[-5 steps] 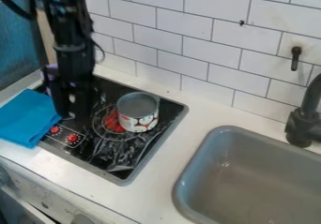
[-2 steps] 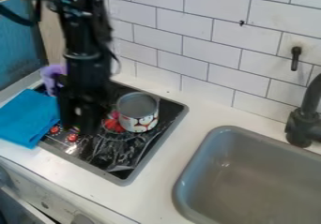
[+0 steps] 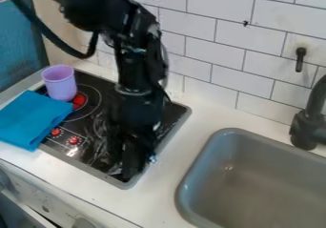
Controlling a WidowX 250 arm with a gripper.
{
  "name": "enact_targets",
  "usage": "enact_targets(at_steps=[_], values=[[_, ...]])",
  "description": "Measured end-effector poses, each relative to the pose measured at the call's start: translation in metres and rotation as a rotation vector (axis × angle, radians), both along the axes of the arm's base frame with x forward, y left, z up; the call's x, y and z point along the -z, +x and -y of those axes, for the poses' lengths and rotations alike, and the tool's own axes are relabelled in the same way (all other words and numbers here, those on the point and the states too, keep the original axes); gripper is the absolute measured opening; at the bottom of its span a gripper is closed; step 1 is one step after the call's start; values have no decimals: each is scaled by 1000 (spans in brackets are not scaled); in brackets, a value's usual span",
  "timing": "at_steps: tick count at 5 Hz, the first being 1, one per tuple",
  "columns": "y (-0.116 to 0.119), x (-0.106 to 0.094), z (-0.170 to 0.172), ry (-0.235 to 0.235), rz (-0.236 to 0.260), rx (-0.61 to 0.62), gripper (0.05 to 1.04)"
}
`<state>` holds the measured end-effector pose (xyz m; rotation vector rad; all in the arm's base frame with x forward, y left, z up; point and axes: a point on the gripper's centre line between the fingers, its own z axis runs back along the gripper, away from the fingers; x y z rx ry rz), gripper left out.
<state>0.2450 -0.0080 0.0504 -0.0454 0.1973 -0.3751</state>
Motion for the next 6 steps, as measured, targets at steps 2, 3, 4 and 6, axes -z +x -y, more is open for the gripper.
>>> enact_targets(at_steps=[2, 3, 4, 6], values=[[-1, 17, 20, 1, -5, 57, 532], [1, 24, 25, 3, -3, 60, 532], [1, 26, 25, 10, -8, 36, 615], [-2, 17, 25, 45, 17, -7, 993]])
